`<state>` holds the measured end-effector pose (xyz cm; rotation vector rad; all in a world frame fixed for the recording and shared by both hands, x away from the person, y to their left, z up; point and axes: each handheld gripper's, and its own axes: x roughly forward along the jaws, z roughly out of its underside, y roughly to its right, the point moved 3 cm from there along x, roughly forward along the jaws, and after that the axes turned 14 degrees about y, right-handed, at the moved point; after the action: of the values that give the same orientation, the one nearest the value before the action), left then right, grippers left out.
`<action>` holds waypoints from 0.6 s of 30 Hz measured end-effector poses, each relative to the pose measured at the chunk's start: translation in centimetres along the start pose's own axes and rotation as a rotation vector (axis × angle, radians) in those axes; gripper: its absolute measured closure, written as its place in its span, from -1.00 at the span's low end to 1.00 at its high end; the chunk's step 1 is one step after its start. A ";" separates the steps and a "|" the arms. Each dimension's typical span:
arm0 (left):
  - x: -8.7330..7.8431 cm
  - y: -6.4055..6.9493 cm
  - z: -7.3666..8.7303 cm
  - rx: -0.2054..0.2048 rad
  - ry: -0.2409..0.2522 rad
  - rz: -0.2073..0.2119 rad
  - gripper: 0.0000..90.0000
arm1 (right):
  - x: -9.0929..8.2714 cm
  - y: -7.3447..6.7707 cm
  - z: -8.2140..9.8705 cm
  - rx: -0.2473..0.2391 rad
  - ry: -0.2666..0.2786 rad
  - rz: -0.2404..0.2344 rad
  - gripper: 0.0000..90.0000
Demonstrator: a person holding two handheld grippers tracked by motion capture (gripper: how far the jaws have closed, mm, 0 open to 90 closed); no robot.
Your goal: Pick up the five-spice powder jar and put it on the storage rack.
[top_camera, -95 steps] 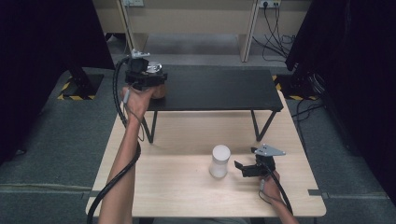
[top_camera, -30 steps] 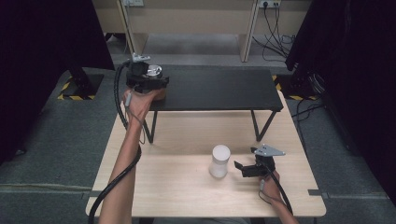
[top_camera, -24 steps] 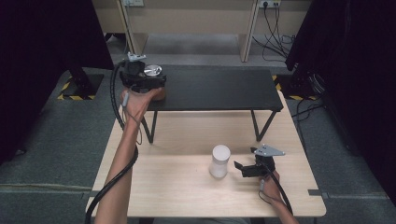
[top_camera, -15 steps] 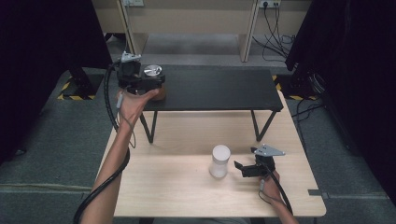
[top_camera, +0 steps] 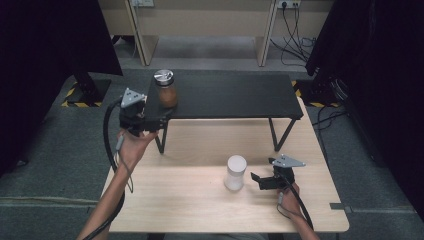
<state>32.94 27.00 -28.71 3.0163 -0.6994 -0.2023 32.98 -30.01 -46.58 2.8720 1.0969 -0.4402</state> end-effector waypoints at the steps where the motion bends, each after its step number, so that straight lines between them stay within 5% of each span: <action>1: -0.4 -0.3 0.7 -0.009 0.008 0.020 -1.00 | 0.0 0.0 0.0 0.001 0.000 -0.001 -0.99; 5: -1.6 -0.9 3.1 -0.022 0.050 0.066 -1.00 | 0.0 0.0 0.0 0.004 -0.001 0.001 -0.99; 18: -2.4 -0.4 8.7 0.022 0.113 0.124 -1.00 | 0.0 0.0 0.0 0.002 -0.001 0.001 -0.99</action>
<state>29.77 28.32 -37.04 2.9633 -0.8802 -0.0200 32.99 -30.00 -46.57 2.8735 1.0959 -0.4429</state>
